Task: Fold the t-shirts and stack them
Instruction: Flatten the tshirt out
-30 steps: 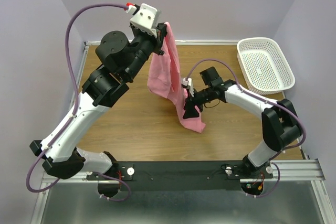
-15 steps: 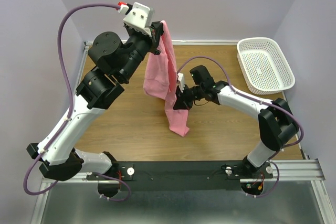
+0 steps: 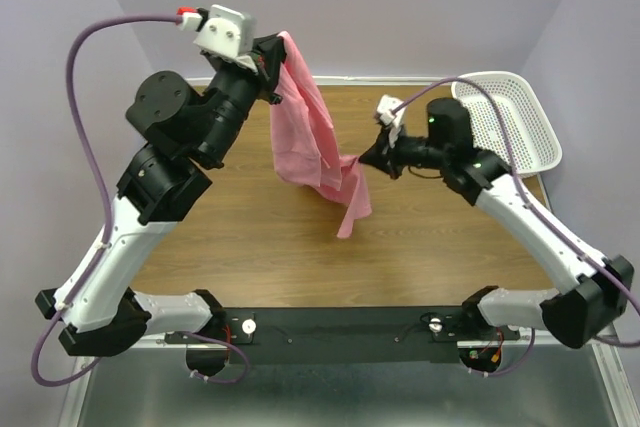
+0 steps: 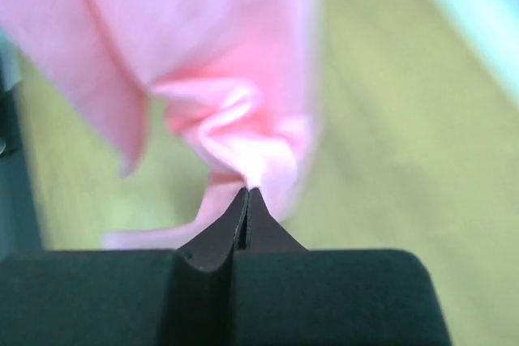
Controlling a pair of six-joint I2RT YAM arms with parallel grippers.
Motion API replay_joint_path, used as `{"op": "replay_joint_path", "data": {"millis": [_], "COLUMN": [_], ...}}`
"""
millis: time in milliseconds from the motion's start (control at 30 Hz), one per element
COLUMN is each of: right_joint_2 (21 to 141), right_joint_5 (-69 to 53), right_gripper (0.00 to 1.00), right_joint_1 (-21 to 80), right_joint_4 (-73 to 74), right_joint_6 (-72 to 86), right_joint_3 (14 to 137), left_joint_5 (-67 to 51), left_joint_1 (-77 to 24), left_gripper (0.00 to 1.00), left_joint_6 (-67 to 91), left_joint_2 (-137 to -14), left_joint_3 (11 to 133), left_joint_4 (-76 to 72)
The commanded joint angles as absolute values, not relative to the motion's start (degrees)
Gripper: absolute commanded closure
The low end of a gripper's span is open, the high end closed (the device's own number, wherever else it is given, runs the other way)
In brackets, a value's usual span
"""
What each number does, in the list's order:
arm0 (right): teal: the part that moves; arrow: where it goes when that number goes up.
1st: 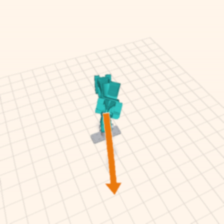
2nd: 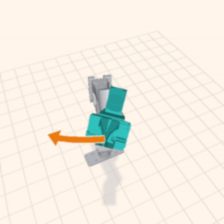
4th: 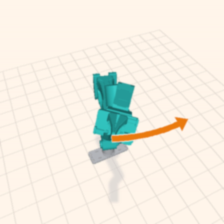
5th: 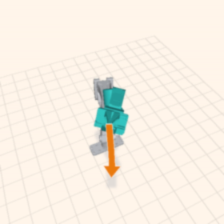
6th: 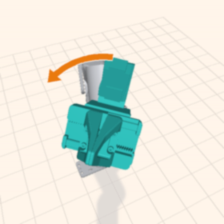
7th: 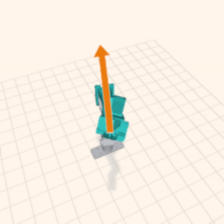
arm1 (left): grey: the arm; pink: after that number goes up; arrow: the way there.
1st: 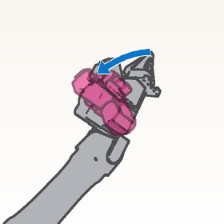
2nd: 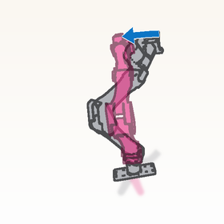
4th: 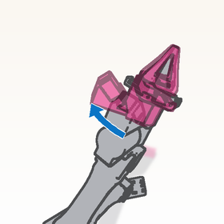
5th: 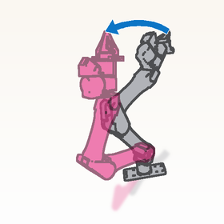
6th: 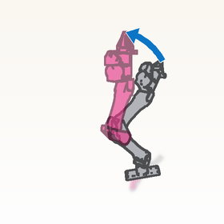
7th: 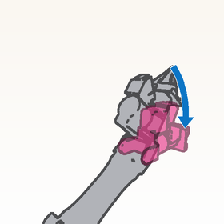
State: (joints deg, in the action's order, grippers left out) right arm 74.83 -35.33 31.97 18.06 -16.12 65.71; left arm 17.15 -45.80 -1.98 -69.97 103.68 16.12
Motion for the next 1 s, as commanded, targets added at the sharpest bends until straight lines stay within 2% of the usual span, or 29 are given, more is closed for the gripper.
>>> {"op": "replay_joint_path", "data": {"millis": [0, 200, 433, 533, 600, 733, 767, 800, 833, 867, 900, 967], "right_joint_2": [69.97, 67.68, 67.06, 66.18, 65.48, 64.95, 64.95, 65.13, 65.30, 66.35, 66.97, 67.67], "right_joint_5": [-27.87, -21.89, -18.19, -17.32, -17.23, -24.58, -28.96, -39.88, -45.38, -56.14, -60.34, -65.20], "right_gripper": [0.99, 1.00, 0.99, 0.99, 0.99, 0.98, 0.89, 0.57, 0.40, 0.32, 0.28, 0.23], "right_joint_1": [29.62, 29.62, 29.53, 29.62, 29.44, 29.18, 29.27, 29.18, 29.18, 29.18, 29.27, 29.79], "right_joint_4": [24.07, 31.02, 38.06, 40.42, 40.61, 40.78, 41.04, 41.13, 41.05, 40.78, 40.52, 33.87], "right_joint_6": [-20.91, -21.36, -21.88, -21.97, -22.32, -23.38, -25.55, -26.79, -28.11, -31.08, -32.85, -31.66], "right_joint_3": [75.30, 98.55, 119.43, 123.30, 121.65, 106.57, 102.43, 93.52, 89.25, 85.55, 78.03, 71.05], "left_joint_5": [17.24, 3.98, -2.28, -1.67, 2.34, 12.38, 13.35, 14.40, 14.50, 14.15, 13.72, 12.84], "left_joint_1": [-45.44, -45.44, -45.44, -45.44, -45.44, -45.44, -45.53, -45.44, -45.44, -45.35, -45.35, -45.44], "left_gripper": [1.00, 1.00, 1.00, 1.00, 1.00, 1.00, 1.00, 1.00, 1.00, 1.00, 1.00, 1.00], "left_joint_6": [-2.46, 1.91, 8.52, 10.37, 10.63, 11.69, 11.60, 11.51, 11.51, 11.25, 11.25, 10.81], "left_joint_2": [-66.36, -59.07, -53.44, -49.06, -47.29, -44.65, -44.39, -44.56, -44.73, -45.26, -45.52, -46.58], "left_joint_3": [107.40, 103.80, 101.16, 94.60, 90.92, 80.35, 77.03, 75.69, 74.89, 74.10, 74.00, 74.53], "left_joint_4": [13.36, 2.82, 0.26, -1.39, -2.02, -1.23, -0.71, -0.44, -0.09, -0.09, -0.09, -0.09]}}
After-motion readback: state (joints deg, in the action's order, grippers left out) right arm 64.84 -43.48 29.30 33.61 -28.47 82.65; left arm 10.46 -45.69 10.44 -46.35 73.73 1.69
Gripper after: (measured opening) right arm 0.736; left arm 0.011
